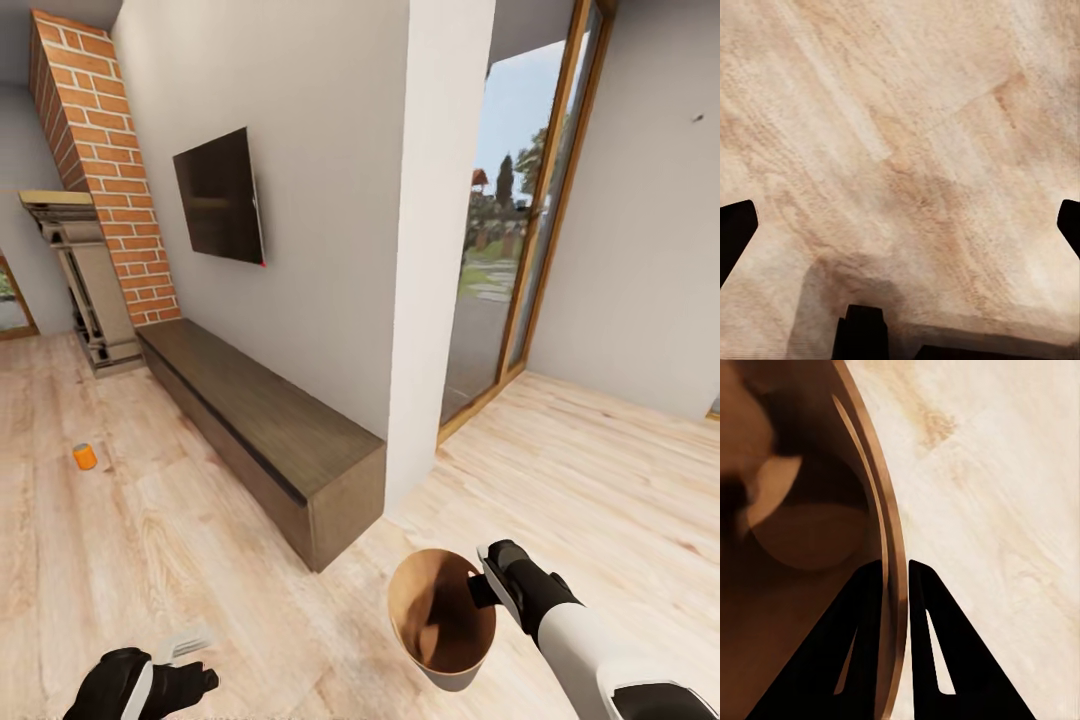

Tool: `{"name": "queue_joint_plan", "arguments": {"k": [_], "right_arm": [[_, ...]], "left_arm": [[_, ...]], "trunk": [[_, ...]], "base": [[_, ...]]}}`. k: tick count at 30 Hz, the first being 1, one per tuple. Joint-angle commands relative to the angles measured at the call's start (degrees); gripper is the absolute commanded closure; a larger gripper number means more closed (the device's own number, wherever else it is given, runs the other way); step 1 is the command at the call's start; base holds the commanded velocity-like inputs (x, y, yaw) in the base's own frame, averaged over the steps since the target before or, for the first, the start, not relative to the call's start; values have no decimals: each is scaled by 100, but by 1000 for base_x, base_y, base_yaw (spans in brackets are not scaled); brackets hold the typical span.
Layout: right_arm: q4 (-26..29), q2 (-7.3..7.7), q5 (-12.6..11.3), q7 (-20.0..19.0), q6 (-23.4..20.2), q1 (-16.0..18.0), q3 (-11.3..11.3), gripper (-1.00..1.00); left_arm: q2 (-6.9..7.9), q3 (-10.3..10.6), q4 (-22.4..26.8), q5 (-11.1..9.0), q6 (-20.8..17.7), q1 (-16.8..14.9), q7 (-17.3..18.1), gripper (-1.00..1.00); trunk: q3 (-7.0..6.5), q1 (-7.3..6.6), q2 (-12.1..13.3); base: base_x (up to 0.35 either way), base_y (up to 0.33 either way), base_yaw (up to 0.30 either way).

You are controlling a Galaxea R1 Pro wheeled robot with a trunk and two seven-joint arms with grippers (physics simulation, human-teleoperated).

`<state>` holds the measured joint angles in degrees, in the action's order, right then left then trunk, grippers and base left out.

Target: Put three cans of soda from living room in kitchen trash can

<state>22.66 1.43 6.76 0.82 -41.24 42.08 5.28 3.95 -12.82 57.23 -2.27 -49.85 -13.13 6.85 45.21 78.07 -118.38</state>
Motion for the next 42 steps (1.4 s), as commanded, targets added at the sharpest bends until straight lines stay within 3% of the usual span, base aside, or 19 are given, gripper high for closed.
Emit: {"name": "queue_joint_plan", "arguments": {"k": [1, 42], "right_arm": [[1, -1, -43, -24, 2, 2, -10, 100], [-5, -2, -17, 1, 49, -7, -5, 100]], "left_arm": [[0, 0, -1, 1, 1, -1, 0, -100], [-14, -1, 2, -2, 0, 5, 5, -100]], "trunk": [[-11, -23, 41], [-415, -923, 1686]], "base": [[0, 0, 177], [0, 0, 109]]}}
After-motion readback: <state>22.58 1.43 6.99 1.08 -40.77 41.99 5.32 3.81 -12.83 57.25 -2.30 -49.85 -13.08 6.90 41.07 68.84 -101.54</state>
